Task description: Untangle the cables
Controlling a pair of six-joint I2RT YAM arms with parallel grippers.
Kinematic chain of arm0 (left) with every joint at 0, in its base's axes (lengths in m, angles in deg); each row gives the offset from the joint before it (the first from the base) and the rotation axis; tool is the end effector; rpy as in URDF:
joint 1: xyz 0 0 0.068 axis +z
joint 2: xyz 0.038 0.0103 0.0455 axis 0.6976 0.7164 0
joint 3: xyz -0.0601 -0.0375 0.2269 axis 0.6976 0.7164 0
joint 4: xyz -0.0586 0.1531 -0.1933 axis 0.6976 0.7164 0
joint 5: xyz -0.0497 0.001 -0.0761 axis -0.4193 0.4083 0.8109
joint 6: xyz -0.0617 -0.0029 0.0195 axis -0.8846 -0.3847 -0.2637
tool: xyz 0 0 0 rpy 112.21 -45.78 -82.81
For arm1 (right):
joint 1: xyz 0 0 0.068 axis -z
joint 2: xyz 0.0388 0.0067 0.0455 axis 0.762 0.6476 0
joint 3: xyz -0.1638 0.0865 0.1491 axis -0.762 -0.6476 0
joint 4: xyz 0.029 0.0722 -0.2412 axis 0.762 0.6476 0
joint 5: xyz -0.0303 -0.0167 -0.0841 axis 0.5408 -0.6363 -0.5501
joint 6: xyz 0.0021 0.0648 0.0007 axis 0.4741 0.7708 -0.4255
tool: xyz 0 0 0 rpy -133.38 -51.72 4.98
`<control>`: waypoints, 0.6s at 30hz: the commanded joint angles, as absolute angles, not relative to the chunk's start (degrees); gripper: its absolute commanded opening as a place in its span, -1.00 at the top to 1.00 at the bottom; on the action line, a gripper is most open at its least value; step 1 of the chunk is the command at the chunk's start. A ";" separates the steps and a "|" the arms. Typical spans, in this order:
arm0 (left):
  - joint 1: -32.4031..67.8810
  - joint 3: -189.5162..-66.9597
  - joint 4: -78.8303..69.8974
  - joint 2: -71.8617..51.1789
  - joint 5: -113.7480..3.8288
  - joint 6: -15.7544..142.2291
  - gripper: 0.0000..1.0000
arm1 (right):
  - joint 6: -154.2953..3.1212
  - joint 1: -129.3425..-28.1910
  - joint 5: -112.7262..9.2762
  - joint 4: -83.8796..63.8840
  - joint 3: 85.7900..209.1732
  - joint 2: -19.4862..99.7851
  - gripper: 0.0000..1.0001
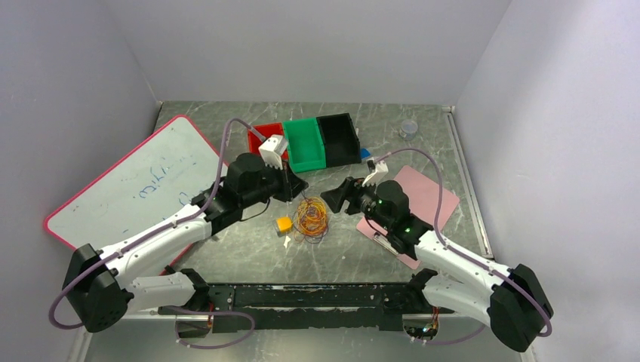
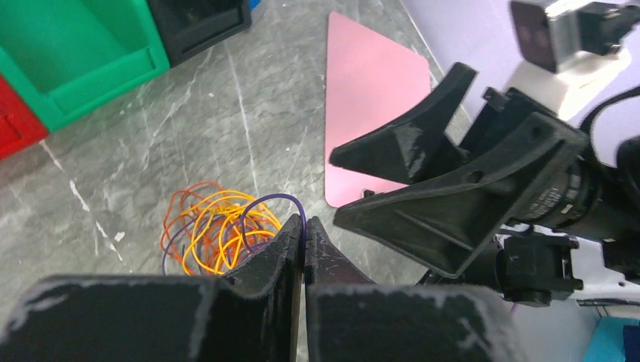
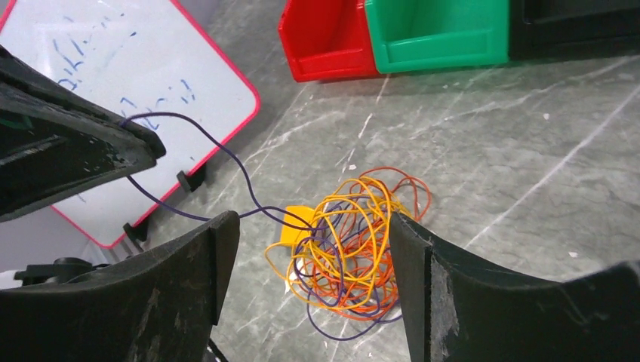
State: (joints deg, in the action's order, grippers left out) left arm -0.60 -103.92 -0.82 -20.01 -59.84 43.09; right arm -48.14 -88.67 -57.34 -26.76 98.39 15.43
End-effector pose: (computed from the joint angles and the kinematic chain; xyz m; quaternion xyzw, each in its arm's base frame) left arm 0.2016 -0.2047 0.2639 0.1101 0.8087 -0.3765 0.4383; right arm 0.1930 0.1588 0.2081 -0.0436 0.7849 0.3799 0.4875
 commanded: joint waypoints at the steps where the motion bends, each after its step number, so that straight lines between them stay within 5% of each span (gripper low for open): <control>1: -0.94 -107.70 -1.81 -20.88 -54.00 47.47 0.86 | -49.51 -88.86 -53.84 -31.99 99.31 17.11 -0.53; 18: -3.93 -115.15 1.44 -17.92 -50.23 53.15 0.86 | -50.68 -88.84 -40.61 -44.09 101.43 24.42 -0.54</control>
